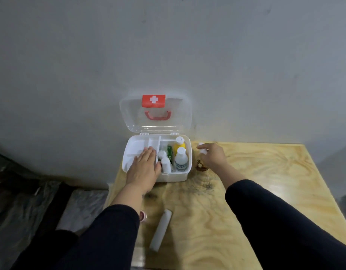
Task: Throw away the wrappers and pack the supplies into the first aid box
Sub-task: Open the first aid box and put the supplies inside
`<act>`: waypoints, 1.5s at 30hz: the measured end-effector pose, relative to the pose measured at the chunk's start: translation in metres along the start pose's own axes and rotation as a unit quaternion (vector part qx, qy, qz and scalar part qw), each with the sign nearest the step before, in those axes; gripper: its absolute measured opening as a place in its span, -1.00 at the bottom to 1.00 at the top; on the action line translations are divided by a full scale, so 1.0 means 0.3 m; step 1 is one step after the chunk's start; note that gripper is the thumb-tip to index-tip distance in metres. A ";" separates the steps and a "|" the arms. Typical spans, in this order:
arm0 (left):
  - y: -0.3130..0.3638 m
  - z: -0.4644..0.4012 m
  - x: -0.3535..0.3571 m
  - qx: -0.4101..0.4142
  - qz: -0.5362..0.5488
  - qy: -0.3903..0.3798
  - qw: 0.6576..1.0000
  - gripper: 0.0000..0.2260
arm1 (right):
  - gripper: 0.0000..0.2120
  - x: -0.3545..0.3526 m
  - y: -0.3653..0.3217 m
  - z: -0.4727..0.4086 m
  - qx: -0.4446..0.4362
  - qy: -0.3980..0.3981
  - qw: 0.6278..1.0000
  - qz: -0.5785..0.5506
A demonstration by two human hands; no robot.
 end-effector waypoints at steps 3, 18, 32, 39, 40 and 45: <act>-0.007 0.003 0.005 0.018 -0.006 -0.014 1.000 -0.49 | -0.72 0.001 -0.009 0.105 0.011 0.022 0.999 -0.031; -0.164 0.115 -0.006 0.171 -0.131 -0.046 0.975 -0.49 | -0.62 0.366 -0.073 0.599 0.160 0.063 0.985 -0.018; -0.175 0.105 -0.006 0.187 -0.107 -0.029 0.976 -0.48 | -0.56 0.322 -0.182 0.624 0.113 0.133 0.976 -0.130; -0.188 0.068 -0.087 0.160 -0.056 0.003 0.986 -0.42 | -0.59 0.109 -0.384 0.537 0.018 0.166 0.973 -0.162; -0.195 0.055 -0.098 0.148 -0.051 -0.001 0.988 -0.36 | -0.59 0.089 -0.409 0.513 0.011 0.169 0.975 -0.144; -0.222 0.013 -0.106 0.118 -0.029 -0.030 0.992 -0.19 | -0.57 0.059 -0.510 0.360 -0.001 0.149 0.986 -0.075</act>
Point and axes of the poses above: each hand's wrist, its own z-axis away from the middle knuckle, its own x-axis out of the palm, y = z × x, the point moved 7 cm from there along -z, towards the middle knuckle, and after that the axes turned 5 degrees about -y, right-handed, at the moved point
